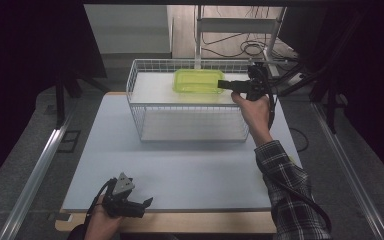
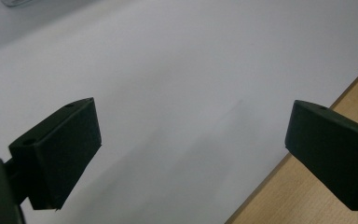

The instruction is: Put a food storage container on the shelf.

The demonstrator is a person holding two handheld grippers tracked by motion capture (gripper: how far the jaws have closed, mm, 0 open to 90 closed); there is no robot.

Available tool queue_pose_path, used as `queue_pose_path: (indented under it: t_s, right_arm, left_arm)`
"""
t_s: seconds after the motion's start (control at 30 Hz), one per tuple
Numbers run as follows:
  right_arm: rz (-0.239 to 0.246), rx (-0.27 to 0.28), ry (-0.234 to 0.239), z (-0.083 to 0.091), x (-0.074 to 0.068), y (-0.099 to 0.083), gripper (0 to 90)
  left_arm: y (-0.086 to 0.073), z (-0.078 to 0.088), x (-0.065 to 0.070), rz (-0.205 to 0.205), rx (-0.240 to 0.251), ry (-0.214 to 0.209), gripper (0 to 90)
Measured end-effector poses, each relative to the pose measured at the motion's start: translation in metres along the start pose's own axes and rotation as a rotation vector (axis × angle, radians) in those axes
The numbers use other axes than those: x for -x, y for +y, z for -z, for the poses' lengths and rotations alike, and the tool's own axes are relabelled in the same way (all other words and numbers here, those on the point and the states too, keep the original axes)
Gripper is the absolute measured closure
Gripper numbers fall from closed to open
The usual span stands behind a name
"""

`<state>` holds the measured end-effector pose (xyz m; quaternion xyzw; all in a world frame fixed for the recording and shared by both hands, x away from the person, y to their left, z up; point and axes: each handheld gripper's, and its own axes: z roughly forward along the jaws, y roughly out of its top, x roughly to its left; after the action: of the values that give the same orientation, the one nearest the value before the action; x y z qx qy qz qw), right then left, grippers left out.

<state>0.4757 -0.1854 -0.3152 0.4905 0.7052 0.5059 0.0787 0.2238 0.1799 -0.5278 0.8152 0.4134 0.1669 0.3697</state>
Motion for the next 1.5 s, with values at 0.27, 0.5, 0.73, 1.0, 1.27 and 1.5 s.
queue_pose_path:
  t_s: [0.27, 0.5, 0.73, 1.0, 1.27, 1.5]
  right_arm:
    - [0.078, -0.005, 0.000, 0.011, -0.001, -0.010, 33.2]
    - [0.113, 0.029, 0.000, 0.024, -0.001, -0.017, 29.3]
    - [0.181, 0.060, -0.055, 0.036, -0.005, -0.029, 21.8]
    - [0.243, 0.071, -0.042, 0.046, -0.006, -0.051, 10.3]
    - [0.259, 0.023, 0.027, 0.047, -0.001, -0.077, 3.2]
    - [0.326, -0.041, 0.019, 0.048, -0.004, -0.107, 2.7]
  left_arm:
    - [0.000, 0.000, 0.000, 0.000, 0.000, 0.000, 3.3]
    - [0.000, 0.000, 0.000, -0.003, -0.002, 0.002, 3.3]
    - [0.000, -0.001, 0.000, -0.005, -0.004, 0.003, 3.3]
    - [0.000, -0.001, 0.001, -0.003, -0.007, 0.002, 3.3]
    - [0.000, -0.001, 0.001, -0.003, -0.008, 0.002, 3.3]
    - [0.000, -0.001, 0.000, -0.001, 0.004, -0.005, 3.2]
